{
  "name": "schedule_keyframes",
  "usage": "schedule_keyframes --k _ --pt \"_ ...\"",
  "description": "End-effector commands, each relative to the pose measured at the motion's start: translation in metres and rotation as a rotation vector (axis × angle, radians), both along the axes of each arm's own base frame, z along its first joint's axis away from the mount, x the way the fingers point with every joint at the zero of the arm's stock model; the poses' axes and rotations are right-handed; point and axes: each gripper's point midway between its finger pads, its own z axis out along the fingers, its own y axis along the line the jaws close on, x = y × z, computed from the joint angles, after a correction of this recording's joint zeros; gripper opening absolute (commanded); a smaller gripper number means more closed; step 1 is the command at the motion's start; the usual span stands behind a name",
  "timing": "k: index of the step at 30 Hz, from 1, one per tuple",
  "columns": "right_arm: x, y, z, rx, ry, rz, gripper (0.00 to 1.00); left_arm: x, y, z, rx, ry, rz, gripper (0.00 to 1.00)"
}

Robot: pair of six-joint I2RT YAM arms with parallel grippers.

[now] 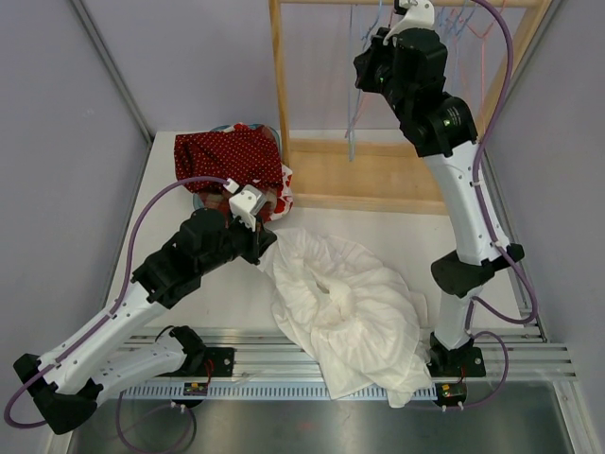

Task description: Remove the skirt from the hanger

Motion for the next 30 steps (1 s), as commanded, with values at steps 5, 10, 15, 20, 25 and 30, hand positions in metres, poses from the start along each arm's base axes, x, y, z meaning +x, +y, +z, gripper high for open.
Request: schedule_keyframes --k 5,10,15,20,25,30 --pt "0.031 -0.012 0.042 0.1 -0.164 -0.049 0.0 0.002 -0.002 0.013 -0.048 -0.042 0.002 0.0" --pt "0.051 -0.013 0.039 0.143 -0.175 -0.042 0.0 0.002 -0.002 0.014 -0.052 -0.045 0.002 0.0" --pt "0.073 -0.009 0.029 0.188 -0.174 -0.021 0.0 0.0 -0.003 0.014 -0.062 -0.039 -0.005 0.0" --pt "0.092 -0.012 0.021 0.246 -0.167 -0.006 0.0 -0.002 -0.004 0.013 -0.072 -0.033 -0.014 0.0" --pt "0.109 -0.023 0.017 0.305 -0.166 -0.004 0.0 -0.003 -0.004 0.011 -0.072 -0.029 -0.013 0.0" --pt "0.121 -0.026 0.007 0.322 -0.152 0.003 0.0 -0.003 -0.005 0.01 -0.074 -0.024 -0.015 0.0"
